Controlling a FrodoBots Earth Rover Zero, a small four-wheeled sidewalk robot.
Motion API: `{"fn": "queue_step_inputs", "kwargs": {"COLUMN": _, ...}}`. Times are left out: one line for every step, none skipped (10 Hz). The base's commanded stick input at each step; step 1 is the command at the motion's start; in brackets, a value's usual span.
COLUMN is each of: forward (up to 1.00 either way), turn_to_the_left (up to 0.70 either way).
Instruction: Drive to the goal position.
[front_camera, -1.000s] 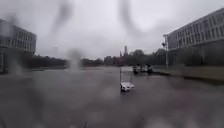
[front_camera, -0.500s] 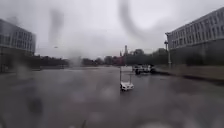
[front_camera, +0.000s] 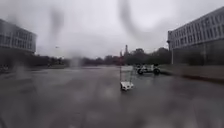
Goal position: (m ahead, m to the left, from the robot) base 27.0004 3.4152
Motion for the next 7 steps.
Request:
{"fn": "queue_step_inputs", "kwargs": {"forward": 1.00, "turn_to_the_left": 0.00}}
{"fn": "queue_step_inputs", "kwargs": {"forward": 1.00, "turn_to_the_left": 0.00}}
{"fn": "queue_step_inputs", "kwargs": {"forward": 1.00, "turn_to_the_left": 0.00}}
{"fn": "queue_step_inputs", "kwargs": {"forward": 1.00, "turn_to_the_left": 0.00}}
{"fn": "queue_step_inputs", "kwargs": {"forward": 1.00, "turn_to_the_left": 0.00}}
{"fn": "queue_step_inputs", "kwargs": {"forward": 1.00, "turn_to_the_left": 0.02}}
{"fn": "queue_step_inputs", "kwargs": {"forward": 1.00, "turn_to_the_left": 0.22}}
